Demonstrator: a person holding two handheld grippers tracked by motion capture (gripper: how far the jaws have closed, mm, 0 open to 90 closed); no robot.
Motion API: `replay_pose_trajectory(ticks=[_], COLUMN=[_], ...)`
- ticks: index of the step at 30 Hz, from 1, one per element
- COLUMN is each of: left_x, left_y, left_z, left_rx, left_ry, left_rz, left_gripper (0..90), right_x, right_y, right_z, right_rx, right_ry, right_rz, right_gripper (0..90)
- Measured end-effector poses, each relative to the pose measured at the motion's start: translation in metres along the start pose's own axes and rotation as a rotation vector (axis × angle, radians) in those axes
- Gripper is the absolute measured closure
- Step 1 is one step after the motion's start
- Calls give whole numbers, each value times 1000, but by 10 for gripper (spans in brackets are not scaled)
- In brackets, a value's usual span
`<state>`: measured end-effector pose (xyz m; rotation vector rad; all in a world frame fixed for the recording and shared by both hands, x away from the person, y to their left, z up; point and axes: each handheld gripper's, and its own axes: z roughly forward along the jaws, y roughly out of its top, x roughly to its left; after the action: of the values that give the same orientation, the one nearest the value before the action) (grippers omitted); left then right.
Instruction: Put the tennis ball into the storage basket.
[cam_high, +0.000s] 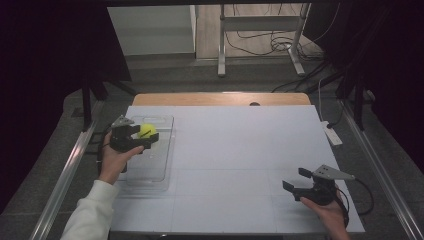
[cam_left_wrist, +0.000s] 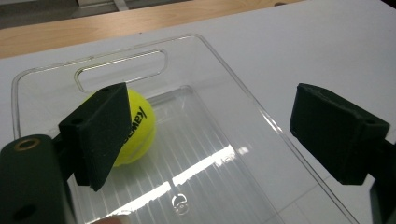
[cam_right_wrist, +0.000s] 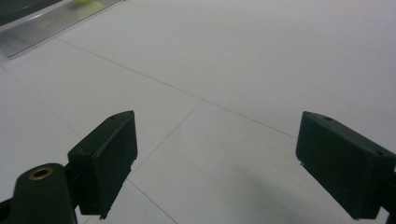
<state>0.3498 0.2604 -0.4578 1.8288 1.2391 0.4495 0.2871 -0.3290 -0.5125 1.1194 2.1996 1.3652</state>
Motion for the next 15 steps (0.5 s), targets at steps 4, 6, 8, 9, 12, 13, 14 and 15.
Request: replay_pose_trajectory(ticks=[4,6,8,9,12,13,14,15], left_x=[-9,-13,-17,-19,-27,-31,-34,-34], left_y=[-4,-7,-9,-10,-14,-16,-17,-17], left_z=[-6,-10,-13,-15,-22,-24,-25,-25], left_rx=[-3,-9,-12,-13,-28,-33,-34,-34], left_ry=[-9,-16,-26,-30,-58,-69,-79,-79], left_rz=[27,35,44,49,63,72,78,78], left_gripper=[138,138,139,139,140,140,140,140], right_x=[0,0,0,0,2,2,3,3], right_y=[0,0,0,-1,-2,-2,-2,-3], right_z=[0,0,0,0,-3,-4,-4,-5], right_rx=[-1,0,3,4,5,5,4,3], right_ry=[4,4,3,3,-1,-6,-9,-8], right_rz=[3,2,0,-1,-1,-4,-1,1], right_gripper=[128,128,128,128,128,128,128,128])
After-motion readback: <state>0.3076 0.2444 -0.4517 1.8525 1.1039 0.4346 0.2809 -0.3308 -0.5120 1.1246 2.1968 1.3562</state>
